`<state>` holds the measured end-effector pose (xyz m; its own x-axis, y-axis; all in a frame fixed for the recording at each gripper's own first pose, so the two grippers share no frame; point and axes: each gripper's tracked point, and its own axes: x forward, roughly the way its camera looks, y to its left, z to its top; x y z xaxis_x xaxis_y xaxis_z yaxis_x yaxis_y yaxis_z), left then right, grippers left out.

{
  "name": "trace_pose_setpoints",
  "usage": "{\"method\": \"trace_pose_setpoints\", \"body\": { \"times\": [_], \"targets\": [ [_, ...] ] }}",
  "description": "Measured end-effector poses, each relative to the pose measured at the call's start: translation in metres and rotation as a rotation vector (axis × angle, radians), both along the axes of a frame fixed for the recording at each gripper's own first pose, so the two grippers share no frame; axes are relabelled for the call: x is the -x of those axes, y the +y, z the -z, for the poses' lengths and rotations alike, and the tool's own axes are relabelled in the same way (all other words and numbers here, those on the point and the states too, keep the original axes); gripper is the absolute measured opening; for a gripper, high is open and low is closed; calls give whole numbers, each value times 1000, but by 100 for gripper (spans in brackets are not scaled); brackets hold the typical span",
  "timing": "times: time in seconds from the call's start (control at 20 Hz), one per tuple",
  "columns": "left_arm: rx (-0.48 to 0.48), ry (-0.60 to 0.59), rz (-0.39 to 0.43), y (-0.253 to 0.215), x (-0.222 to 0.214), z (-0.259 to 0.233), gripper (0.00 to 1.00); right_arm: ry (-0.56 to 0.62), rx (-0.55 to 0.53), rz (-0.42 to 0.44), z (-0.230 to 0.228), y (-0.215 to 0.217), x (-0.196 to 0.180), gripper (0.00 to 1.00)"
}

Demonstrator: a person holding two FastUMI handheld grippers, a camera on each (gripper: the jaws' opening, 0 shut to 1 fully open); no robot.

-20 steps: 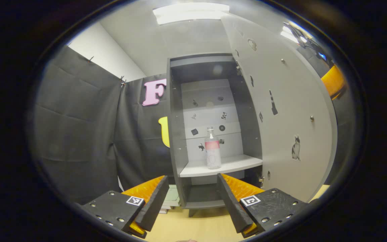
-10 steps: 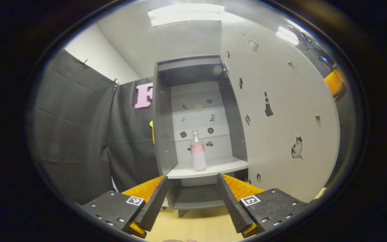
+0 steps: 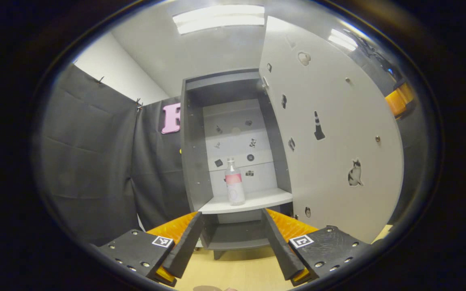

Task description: Open the cabinet door with the right hand, grasp the bottle in the cabinet with the left hand and place it on the coaster, then close the cabinet door with the right hand.

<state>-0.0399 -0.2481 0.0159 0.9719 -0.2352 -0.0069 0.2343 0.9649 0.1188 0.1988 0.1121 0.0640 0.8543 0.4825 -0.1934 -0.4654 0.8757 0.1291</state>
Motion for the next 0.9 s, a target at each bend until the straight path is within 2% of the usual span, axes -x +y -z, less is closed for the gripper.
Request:
{"method": "trace_pose_setpoints", "body": {
  "times": [0.05,0.1,0.25,0.4,0.6,0.65,0.8,0.9],
  "targets": [
    [0,6,-1,1,2,1,89,2,-4,8,1,1,2,10],
    [2,4,-1,3,3,0,87,1,-12,8,0,1,5,17],
    [-7,23,-21,5,2,7,86,-6,-39,7,-4,-10,17,17],
    [5,19,-33,4,3,1,89,-13,-61,14,-6,-23,30,28],
    [6,-4,-18,-8,-1,-12,89,-30,-67,110,-4,-61,34,39],
    [3,-8,-11,-11,-5,-16,89,-37,-83,124,-3,-67,38,45],
    [18,-6,42,-29,-17,-24,87,-71,-72,231,2,-99,39,98],
    [34,-10,62,-34,-28,-31,87,-75,-59,287,8,-115,40,98]
  ]
}}
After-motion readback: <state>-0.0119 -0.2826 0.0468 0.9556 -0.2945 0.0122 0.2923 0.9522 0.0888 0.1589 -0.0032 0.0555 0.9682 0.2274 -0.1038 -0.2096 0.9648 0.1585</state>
